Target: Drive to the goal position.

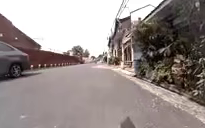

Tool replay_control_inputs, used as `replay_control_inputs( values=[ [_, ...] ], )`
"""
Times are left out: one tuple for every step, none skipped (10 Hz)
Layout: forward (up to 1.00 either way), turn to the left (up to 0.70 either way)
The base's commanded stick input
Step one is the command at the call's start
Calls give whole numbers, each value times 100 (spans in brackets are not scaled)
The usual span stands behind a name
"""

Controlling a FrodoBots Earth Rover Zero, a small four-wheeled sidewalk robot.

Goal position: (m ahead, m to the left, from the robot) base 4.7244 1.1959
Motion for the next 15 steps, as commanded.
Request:
replay_control_inputs(
  values=[
    [70, 0],
    [70, 0],
    [70, 0],
    [70, 0],
    [70, 0],
    [70, 0],
    [70, 0],
    [70, 0],
    [70, 0],
    [70, 0],
    [70, 0],
    [70, 0],
    [70, 0],
    [70, 0],
    [70, 0]
  ],
)
